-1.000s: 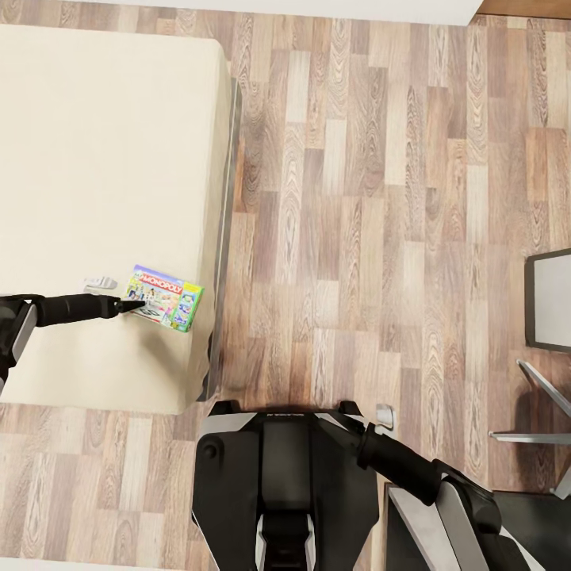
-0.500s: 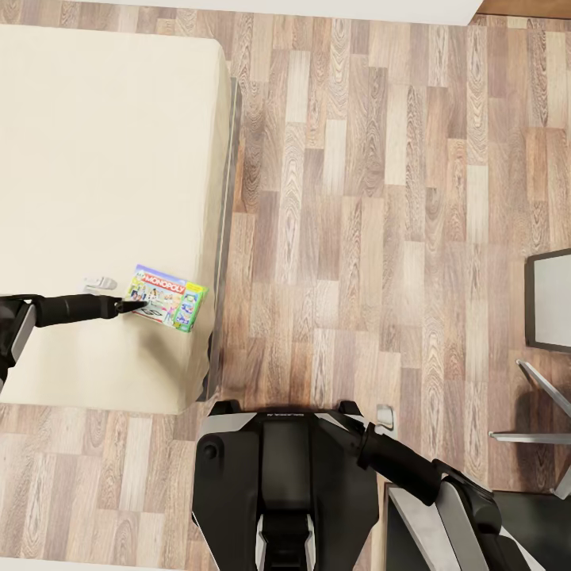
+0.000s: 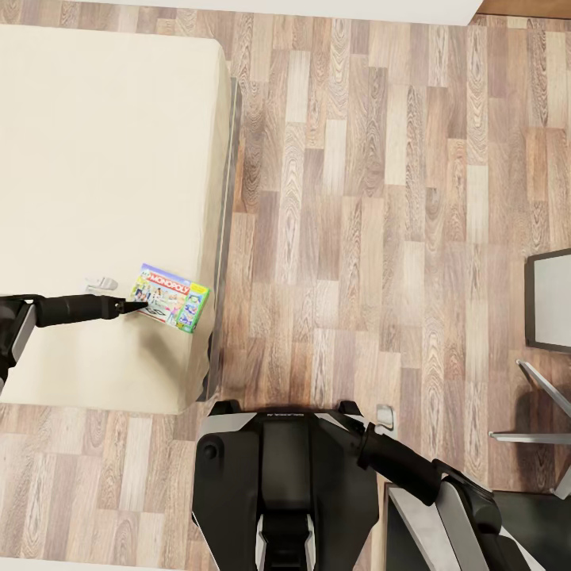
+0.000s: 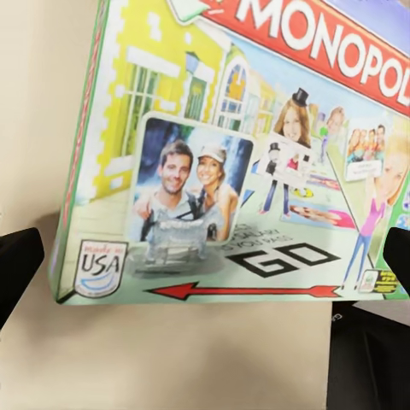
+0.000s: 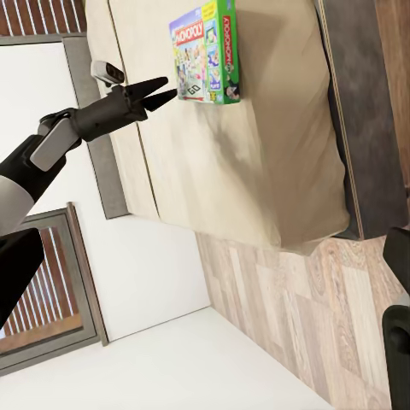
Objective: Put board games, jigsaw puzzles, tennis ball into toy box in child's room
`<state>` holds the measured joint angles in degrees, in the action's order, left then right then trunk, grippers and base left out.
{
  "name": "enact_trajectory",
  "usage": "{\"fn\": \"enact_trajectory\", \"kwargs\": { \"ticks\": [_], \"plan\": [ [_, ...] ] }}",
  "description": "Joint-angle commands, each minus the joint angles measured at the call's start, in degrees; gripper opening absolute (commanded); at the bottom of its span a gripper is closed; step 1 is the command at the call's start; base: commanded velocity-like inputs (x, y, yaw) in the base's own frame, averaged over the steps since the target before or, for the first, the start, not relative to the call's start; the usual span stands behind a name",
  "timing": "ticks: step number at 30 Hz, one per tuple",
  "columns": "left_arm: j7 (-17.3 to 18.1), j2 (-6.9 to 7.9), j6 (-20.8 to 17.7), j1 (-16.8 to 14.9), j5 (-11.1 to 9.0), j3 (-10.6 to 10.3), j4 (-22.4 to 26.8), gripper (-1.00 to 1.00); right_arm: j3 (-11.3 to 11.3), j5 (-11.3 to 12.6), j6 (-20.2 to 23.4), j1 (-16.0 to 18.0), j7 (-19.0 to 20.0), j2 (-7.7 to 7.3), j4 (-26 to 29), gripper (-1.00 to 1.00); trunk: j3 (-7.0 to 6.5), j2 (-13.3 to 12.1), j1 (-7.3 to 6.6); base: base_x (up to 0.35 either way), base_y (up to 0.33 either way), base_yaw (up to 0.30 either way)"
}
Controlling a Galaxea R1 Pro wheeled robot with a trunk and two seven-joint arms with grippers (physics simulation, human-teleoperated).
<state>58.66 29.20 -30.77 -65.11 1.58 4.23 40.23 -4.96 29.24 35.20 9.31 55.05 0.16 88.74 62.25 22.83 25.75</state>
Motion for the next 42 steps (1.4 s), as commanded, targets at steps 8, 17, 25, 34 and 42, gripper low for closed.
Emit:
{"fn": "enact_trajectory", "kwargs": {
  "ticks": [8, 17, 25, 34, 42],
  "plan": [
    [0.3, -0.07, -0.4, 0.0, 0.2, 0.2, 0.0, 1.0, -0.1, 0.3, 0.4, 0.0, 0.1, 0.01, 0.0, 1.0, 0.05, 0.1, 0.04, 0.0, 0.0, 0.0],
    [0.3, 0.37, -0.4, 0.0, 0.2, 0.2, 0.1, 1.0, -0.1, 0.3, 0.4, 0.0, 0.0, 0.03, 0.0, 1.0, 0.05, 0.1, 0.04, 0.0, 0.0, 0.0],
    [0.2, 2.49, -0.5, -0.1, 0.1, 0.4, 0.2, 1.0, -0.1, 0.2, 0.3, 0.0, 0.0, 0.09, -0.1, 1.0, 0.05, 0.1, 0.04, 0.0, 0.0, 0.0],
    [0.1, 4.12, -0.5, -0.1, 0.1, 0.5, 0.4, 1.0, -0.1, 0.0, 0.2, 0.0, -0.1, 0.18, -0.1, 1.0, 0.05, 0.1, 0.04, 0.0, 0.0, 0.0],
    [1.7, 8.08, -0.8, -0.1, -0.7, 1.1, 0.5, 1.0, -0.1, -0.2, 0.2, 0.0, -0.5, 0.23, -0.1, 1.0, 0.05, 0.1, 0.04, 0.0, 0.0, 0.0]
  ]
}}
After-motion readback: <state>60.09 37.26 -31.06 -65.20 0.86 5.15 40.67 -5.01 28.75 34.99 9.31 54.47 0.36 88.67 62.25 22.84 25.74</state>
